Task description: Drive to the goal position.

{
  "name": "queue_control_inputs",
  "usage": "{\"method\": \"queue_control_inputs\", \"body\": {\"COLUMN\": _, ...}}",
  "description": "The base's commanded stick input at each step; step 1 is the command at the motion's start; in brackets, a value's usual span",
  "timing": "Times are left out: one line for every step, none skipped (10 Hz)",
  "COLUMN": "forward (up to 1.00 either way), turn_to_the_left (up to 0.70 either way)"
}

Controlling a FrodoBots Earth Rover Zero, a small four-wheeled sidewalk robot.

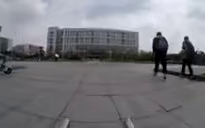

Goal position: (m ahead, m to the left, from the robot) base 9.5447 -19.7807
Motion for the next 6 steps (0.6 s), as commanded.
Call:
{"method": "queue_control_inputs", "body": {"forward": 1.0, "turn_to_the_left": 0.0}}
{"method": "queue_control_inputs", "body": {"forward": 1.0, "turn_to_the_left": 0.0}}
{"method": "queue_control_inputs", "body": {"forward": 1.0, "turn_to_the_left": 0.0}}
{"method": "queue_control_inputs", "body": {"forward": 0.08, "turn_to_the_left": 0.0}}
{"method": "queue_control_inputs", "body": {"forward": 0.0, "turn_to_the_left": 0.0}}
{"method": "queue_control_inputs", "body": {"forward": 0.0, "turn_to_the_left": 0.0}}
